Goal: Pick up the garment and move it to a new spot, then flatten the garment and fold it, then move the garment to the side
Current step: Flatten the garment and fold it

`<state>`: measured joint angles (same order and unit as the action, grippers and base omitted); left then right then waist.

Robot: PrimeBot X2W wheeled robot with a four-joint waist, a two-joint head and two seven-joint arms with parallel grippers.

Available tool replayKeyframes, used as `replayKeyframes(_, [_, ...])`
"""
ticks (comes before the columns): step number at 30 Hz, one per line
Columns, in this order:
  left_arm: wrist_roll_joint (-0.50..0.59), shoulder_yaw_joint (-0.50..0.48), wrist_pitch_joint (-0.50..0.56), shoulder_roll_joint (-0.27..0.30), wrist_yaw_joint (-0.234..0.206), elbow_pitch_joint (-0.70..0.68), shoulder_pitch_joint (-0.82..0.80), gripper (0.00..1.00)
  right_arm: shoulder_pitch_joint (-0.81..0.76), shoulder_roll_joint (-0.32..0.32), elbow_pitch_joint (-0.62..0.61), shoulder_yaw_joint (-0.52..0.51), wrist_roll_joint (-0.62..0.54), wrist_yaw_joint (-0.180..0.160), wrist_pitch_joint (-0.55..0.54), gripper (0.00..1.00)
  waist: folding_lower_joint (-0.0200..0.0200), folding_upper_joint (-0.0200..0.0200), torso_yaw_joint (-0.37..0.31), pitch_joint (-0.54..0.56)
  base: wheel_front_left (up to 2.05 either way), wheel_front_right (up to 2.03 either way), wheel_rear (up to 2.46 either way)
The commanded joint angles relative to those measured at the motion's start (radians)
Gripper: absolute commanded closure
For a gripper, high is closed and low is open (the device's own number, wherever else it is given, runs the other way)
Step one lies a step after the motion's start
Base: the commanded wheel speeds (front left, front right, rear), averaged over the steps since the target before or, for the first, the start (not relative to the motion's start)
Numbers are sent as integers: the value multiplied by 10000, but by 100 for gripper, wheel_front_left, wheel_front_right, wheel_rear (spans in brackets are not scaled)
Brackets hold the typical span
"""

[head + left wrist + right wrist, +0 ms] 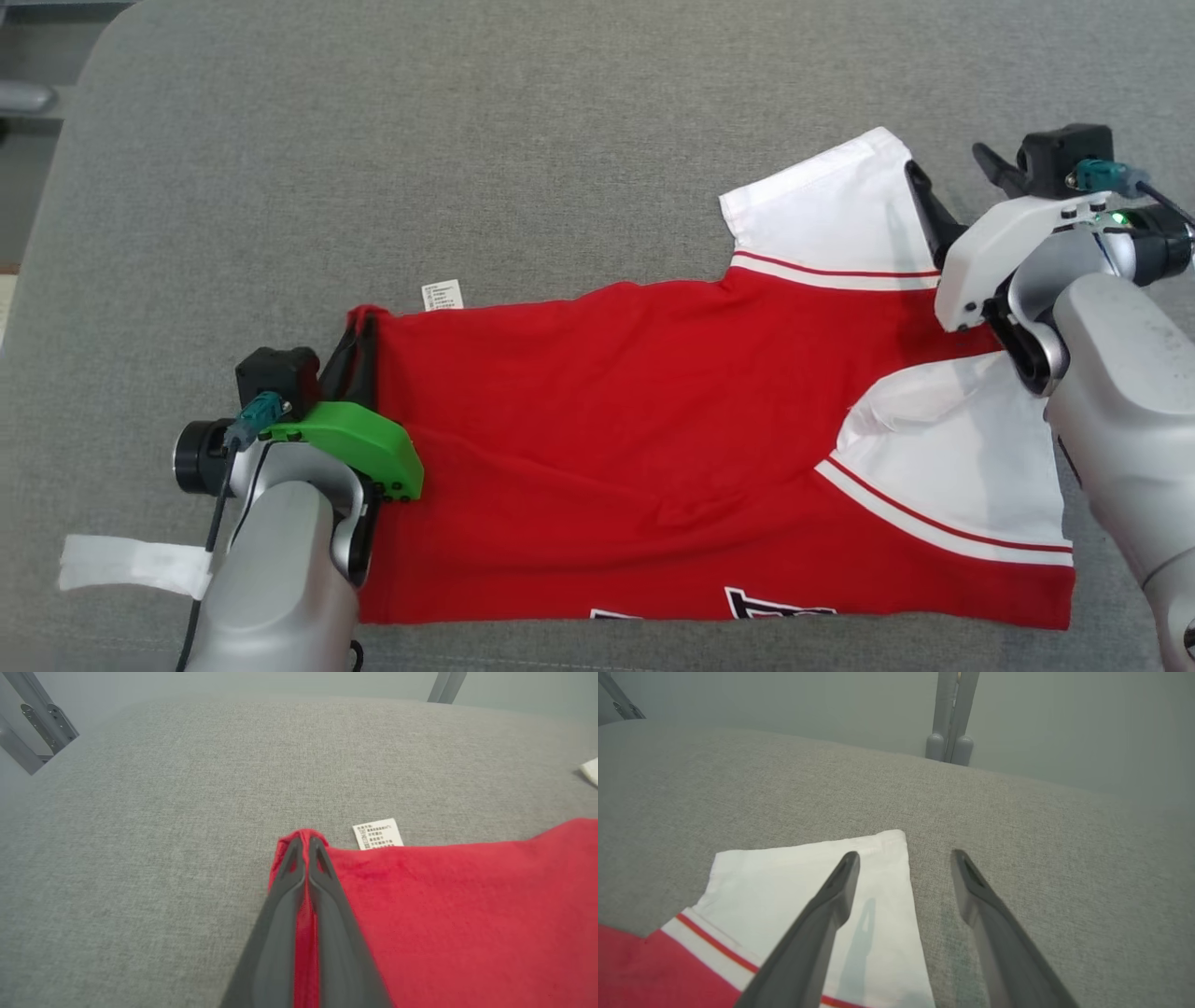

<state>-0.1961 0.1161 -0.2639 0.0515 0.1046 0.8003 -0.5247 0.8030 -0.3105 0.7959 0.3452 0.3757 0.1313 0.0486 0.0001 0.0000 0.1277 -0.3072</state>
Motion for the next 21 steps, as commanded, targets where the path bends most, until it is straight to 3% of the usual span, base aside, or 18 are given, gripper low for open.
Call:
replayKeyframes(1, [-275,242,3,6,27,-150,-175,100,300,-113,225,22,143,-13,-89,0,-1,0,415,-251,0,0,0])
replayKeyframes(9, [-1567,2016,3,7,-292,-808,-311,100,1414,-371,1793,137,193,-13,-581,0,-1,0,1193,-677,0,0,0])
replayKeyframes(16, [-2233,2973,3,5,-724,-1207,-540,100,2172,-354,2890,-25,278,-13,-913,0,-1,0,1557,-978,0,0,0])
replayKeyframes(18, [-2318,3103,3,7,-804,-1260,-563,100,2300,-276,3106,40,234,-13,-966,20,-1,0,1587,-1008,0,0,0])
replayKeyframes(20, [-2399,3183,3,5,-869,-1293,-608,100,2377,-219,3278,107,250,-13,-1019,67,-1,0,1593,-1033,0,0,0])
replayKeyframes(21, [-2423,3197,3,6,-886,-1298,-615,100,2391,-191,3349,130,280,-13,-1049,98,-1,0,1582,-1039,0,0,0])
